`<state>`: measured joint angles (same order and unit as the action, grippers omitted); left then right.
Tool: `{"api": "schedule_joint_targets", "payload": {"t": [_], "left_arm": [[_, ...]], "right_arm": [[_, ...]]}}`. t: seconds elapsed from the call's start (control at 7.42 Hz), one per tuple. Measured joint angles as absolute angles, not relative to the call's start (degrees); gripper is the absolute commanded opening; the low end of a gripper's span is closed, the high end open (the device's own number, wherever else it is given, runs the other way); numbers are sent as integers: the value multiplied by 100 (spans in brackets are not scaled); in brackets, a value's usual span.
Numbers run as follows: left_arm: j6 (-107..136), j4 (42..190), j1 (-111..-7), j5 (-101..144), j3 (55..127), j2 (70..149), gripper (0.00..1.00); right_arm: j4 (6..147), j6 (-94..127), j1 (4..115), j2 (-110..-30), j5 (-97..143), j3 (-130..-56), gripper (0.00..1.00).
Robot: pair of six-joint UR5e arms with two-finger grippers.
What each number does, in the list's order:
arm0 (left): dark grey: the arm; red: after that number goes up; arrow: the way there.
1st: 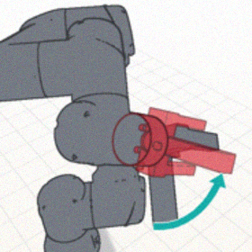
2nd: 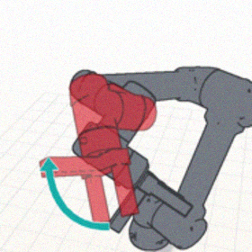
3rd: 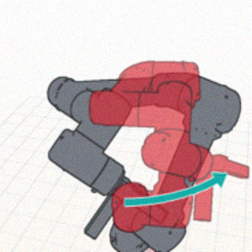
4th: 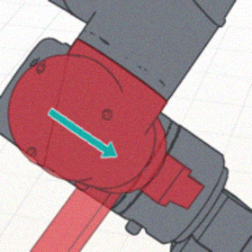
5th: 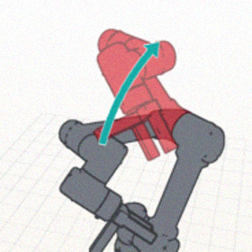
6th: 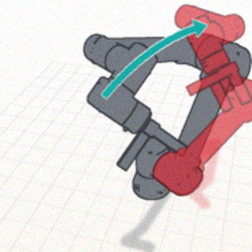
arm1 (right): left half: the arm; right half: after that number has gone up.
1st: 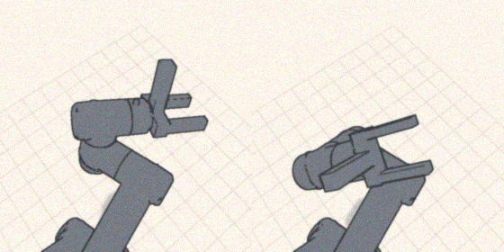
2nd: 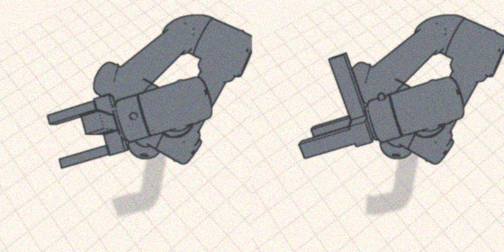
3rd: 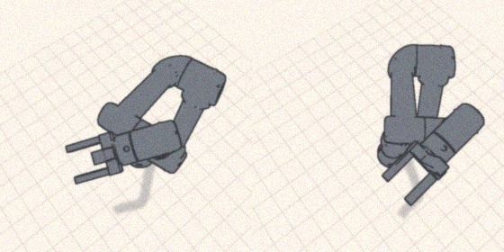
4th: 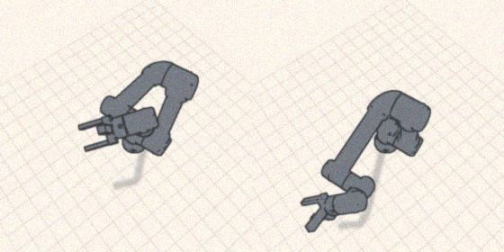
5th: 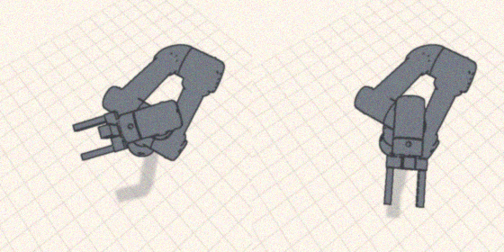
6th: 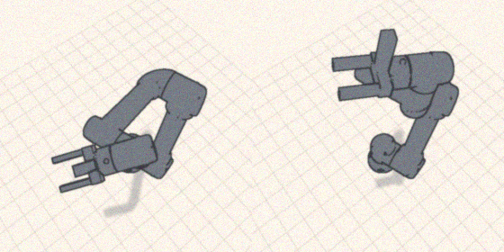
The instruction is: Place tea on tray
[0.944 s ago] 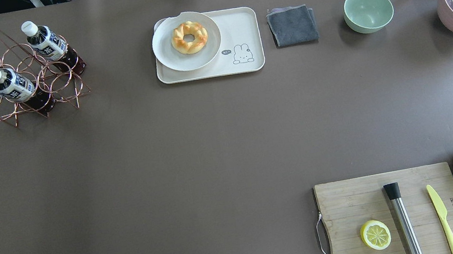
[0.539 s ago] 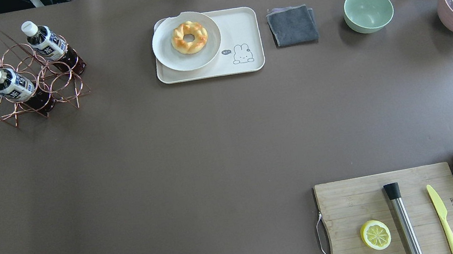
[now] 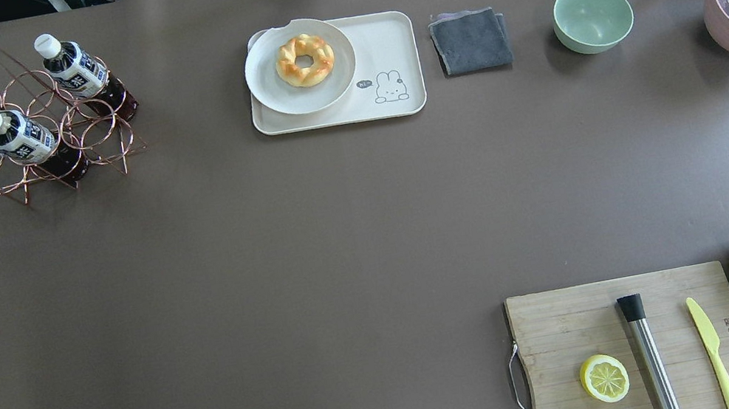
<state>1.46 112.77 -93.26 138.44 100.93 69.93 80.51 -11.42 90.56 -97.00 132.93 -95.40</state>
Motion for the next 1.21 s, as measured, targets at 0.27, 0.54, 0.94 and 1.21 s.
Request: {"api": "schedule_joint_targets", "payload": {"t": [0.27, 0.54, 0.94, 1.21], "left_arm": [[206, 11293, -9319, 14171, 10160, 6988, 99], [508, 11298, -9314, 14288, 10281, 6987, 97], [1049, 11300, -9222, 14485, 10758, 6985, 97], [2208, 11331, -8754, 14750, 11284, 7012, 98]], "right_arm": [[8044, -1150, 9061, -9732, 13434, -9543, 100], [8048, -1147, 9061, -9767, 13542, -9571, 100], [8016, -1136, 9058, -9784, 13681, -9644, 100], [7705, -1125, 9054, -9872, 13713, -9656, 100]]}}
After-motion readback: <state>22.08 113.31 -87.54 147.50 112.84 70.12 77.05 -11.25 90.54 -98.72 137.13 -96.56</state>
